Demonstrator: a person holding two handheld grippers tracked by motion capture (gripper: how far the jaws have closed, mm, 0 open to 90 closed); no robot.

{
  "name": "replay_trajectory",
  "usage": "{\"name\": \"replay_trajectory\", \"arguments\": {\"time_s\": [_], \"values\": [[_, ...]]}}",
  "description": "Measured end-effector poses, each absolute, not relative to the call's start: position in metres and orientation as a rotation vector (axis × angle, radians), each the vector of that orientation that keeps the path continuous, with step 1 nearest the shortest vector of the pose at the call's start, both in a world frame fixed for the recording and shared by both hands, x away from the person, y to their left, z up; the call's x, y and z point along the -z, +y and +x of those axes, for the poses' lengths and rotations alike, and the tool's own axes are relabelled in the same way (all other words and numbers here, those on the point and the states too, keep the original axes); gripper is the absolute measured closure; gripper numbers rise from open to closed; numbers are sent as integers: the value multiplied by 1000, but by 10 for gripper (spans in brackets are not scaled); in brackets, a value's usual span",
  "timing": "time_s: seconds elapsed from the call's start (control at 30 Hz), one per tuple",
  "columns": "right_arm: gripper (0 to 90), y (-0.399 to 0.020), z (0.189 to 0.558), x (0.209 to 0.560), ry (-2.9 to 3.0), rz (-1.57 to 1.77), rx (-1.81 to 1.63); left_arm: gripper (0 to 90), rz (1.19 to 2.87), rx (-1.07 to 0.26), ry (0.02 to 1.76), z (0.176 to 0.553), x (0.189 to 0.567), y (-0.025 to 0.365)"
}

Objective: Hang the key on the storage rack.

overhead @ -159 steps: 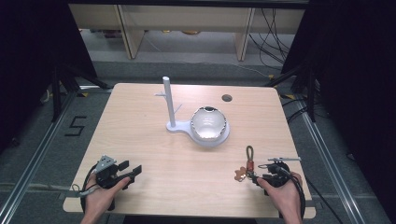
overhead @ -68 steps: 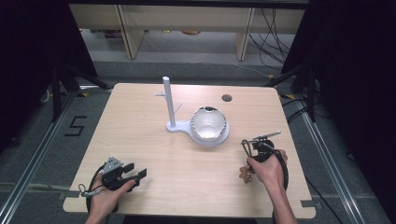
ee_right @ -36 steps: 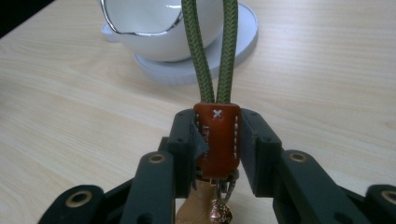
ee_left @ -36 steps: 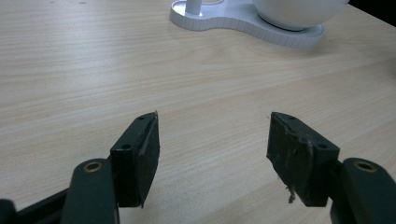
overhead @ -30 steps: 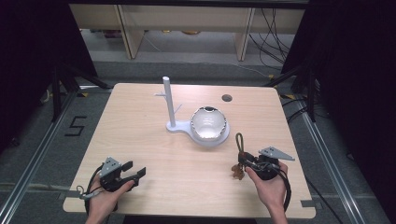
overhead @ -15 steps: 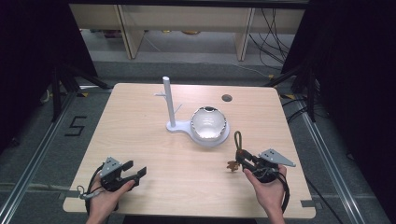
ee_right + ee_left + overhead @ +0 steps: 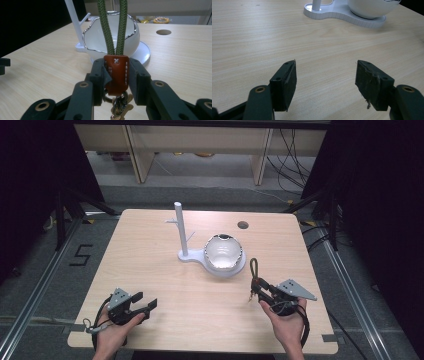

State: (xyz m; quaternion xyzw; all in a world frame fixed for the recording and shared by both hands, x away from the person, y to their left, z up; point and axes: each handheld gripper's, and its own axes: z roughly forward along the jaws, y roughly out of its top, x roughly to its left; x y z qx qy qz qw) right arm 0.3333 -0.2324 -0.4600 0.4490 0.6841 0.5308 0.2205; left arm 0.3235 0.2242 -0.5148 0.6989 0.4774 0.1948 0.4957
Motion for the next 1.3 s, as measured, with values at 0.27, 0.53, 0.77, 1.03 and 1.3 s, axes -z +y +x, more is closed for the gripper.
{"name": "replay_trajectory", "arguments": {"time_s": [0.27,0.53,0.77,1.03,1.3], "values": [[686,-225,331,455,1881,1213,-1477,329,1714,-493,1116,325,513,226],[686,-216,332,452,1875,1160,-1519,324,1699,-488,1118,324,506,224],[686,-209,334,449,1890,1118,-1518,327,1671,-455,1098,324,497,219],[686,-202,335,445,1892,1086,-1532,332,1653,-435,1067,326,484,208],[686,-193,336,445,1894,1082,-1536,336,1664,-422,1033,331,473,199]]}}
